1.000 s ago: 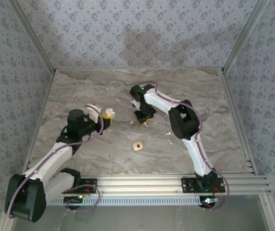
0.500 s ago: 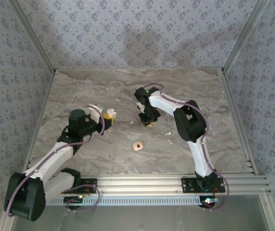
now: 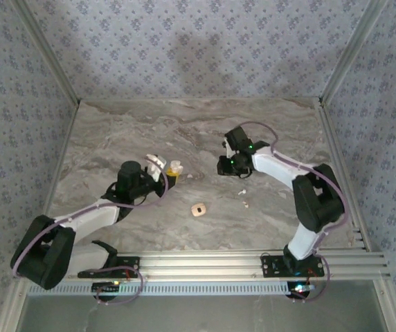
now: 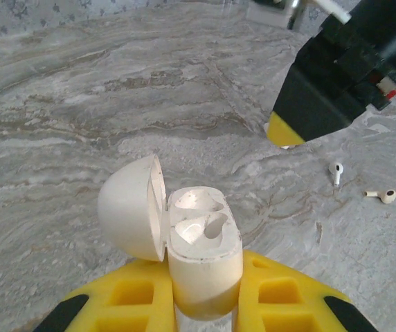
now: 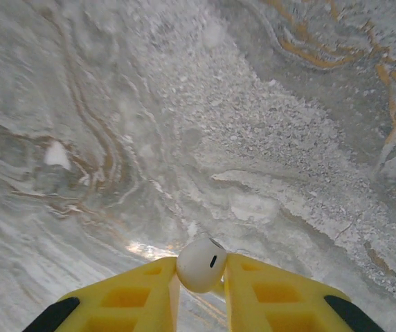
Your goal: Insert wireless bluetooth earbuds into charging case
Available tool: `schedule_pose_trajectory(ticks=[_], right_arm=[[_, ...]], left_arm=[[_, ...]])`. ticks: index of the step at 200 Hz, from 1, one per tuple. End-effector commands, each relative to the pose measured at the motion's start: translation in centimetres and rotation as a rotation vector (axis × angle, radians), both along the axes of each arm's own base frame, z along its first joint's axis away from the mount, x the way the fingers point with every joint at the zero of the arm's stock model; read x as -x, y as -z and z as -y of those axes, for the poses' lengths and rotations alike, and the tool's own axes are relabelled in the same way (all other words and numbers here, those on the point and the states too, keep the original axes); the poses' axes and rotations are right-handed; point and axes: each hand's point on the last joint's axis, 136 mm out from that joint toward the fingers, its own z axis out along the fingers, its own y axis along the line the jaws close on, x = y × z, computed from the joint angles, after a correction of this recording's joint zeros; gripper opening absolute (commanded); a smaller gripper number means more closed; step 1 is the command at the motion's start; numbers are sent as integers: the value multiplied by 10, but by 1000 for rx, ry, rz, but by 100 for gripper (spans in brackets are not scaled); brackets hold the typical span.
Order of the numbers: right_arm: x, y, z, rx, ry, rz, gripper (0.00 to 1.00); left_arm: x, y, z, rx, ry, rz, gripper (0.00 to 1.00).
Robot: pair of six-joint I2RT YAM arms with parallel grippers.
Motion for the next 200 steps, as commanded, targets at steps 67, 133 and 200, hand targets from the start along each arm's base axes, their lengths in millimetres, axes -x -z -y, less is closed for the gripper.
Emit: schedule_pose_trajectory(ticks=[67,133,200], right_arm=[[-3,-134,-23,-521,84,349,26],[20,-176,-45,-659,28,475,27],[20,-151,-35,-547,60,418,29]], left_arm=[[-9,-29,60,29,119,222,14],[-9,-54,82,29,135,335,14],[-23,-50,68,-1,17,309,14]])
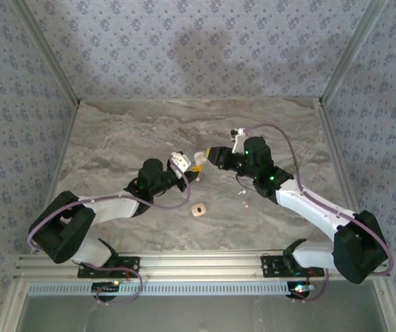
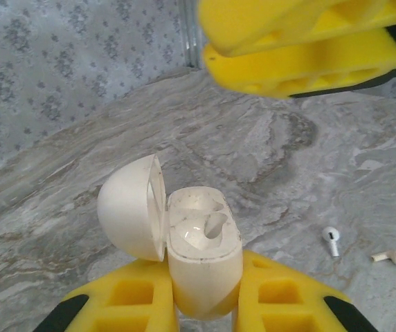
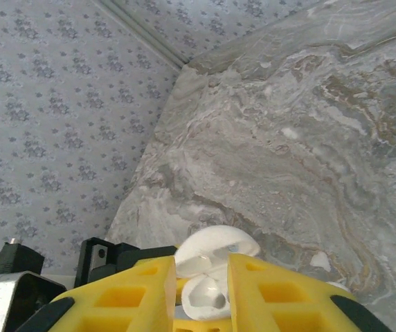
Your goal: Insert wireless bluetooth earbuds into charging case
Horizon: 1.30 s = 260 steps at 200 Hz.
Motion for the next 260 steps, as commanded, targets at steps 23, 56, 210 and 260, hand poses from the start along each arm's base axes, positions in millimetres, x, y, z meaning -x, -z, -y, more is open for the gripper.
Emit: schedule_pose_trajectory(ticks=[23,56,210,260], right_arm=[[-4,19,16,148,22,-91,30],[-1,39,15,310,-23,-194,32],[-17,133,-18,772,-69,-647,41],[10,153,53,754,114,-829,42]], left_arm=[[-21,-12,-23,61,-130,-21,14],[-29,-11,-50,76,-217,-77,15],[-33,-18,-179,159,-576,-221,13],[-30,-12,-167,141,-504,-232,14]])
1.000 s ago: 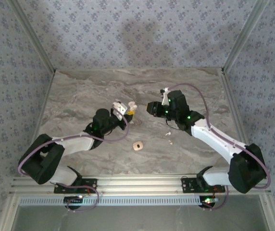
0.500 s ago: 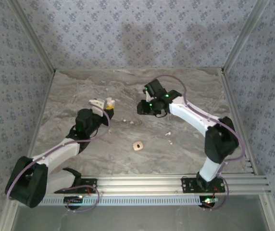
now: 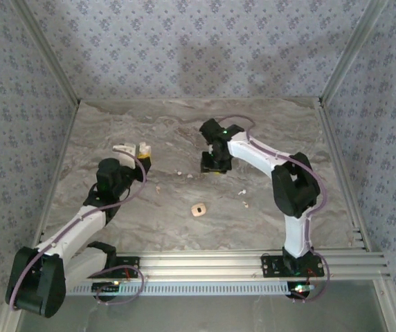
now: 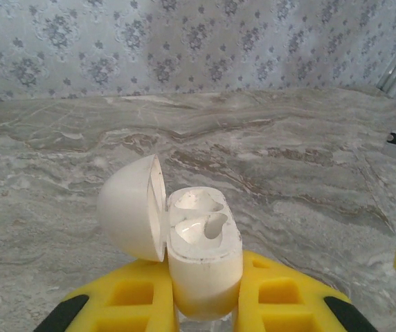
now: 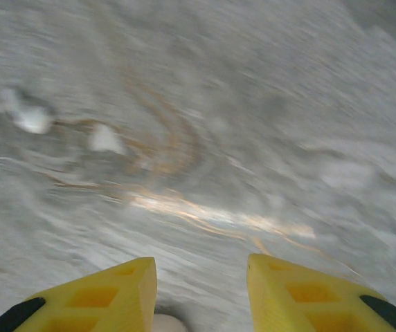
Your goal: Insert wireless bluetooth earbuds into charging case
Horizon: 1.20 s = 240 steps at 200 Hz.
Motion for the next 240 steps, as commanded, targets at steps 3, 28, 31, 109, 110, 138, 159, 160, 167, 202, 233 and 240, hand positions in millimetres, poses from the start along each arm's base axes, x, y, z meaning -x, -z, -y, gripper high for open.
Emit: schedule_pose_trajectory(ticks=[3,28,31,109,110,138,159,160,167,202,233,240], right_arm=[[24,-1,48,71,154,-70,42],[40,9,79,87,238,-121,44],[42,11,83,91,247,-125,44],[46,39,111,113,324,-195,46],[46,39,112,113,325,-196,46],[43,52,114,127,326,-214,44],[44,59,118,151,324,-229,43],[44,59,118,152,323,-229,44],[43,61,119,157,322,-230,43],[40,69,117,144,317,-232,40],[37,73,115,142,311,-229,36],[36,73,116,140,312,-224,34]], left_arm=[[3,2,8,-2,56,-4,14],[5,3,18,-8,126,3,13],[6,4,19,-9,130,2,13],[7,6,23,-30,155,-2,14],[7,5,23,-30,156,-2,14],[7,5,23,-37,156,-2,14],[8,5,22,-42,155,-1,14],[8,4,22,-42,154,-1,14],[8,5,22,-43,155,-2,14],[8,5,21,-44,152,-4,14],[8,5,21,-45,152,-7,14],[8,5,21,-44,151,-5,14]])
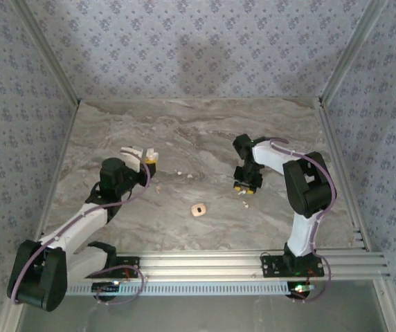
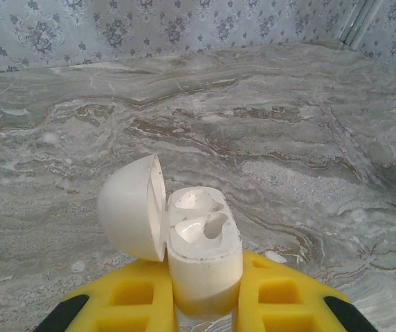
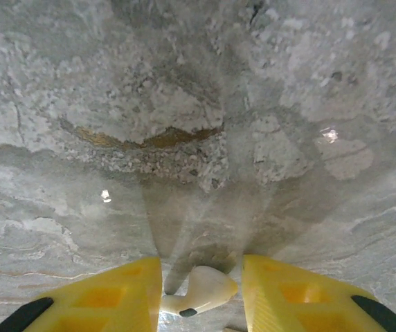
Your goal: Insert wireless bluetooth earbuds into charging case
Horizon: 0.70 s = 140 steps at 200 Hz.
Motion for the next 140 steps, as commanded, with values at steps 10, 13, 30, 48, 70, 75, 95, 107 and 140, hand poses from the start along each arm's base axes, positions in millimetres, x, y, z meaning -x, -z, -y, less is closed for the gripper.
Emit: schedule_pose_trajectory(ticks=[10,13,30,48,70,75,95,107,140], right_arm=[[-5,8,0,-2,0,5,33],[-5,7,0,-4,-1,8,32],[3,12,3,5,-5,-5,30],[-1,10,2,-6,-4,26,28],[-4,4,0,-24,5,69,27],[-4,3,0,-28,7,78,26],[-6,-2,-1,-45,13,116,25],[-6,-4,-1,-54,18,135,24],[-9,-10,-2,-76,34,195,23]], left_arm=[[-1,-16,3,2,18,46,14],[-1,-16,3,2,19,46,14],[-1,-16,4,2,23,43,14],[-1,-14,7,1,32,38,14],[-1,-12,13,-7,48,31,14],[-1,-11,14,-9,53,31,14],[0,-9,22,-24,78,29,14],[0,-8,27,-33,92,28,14],[-1,-5,37,-37,120,24,14]])
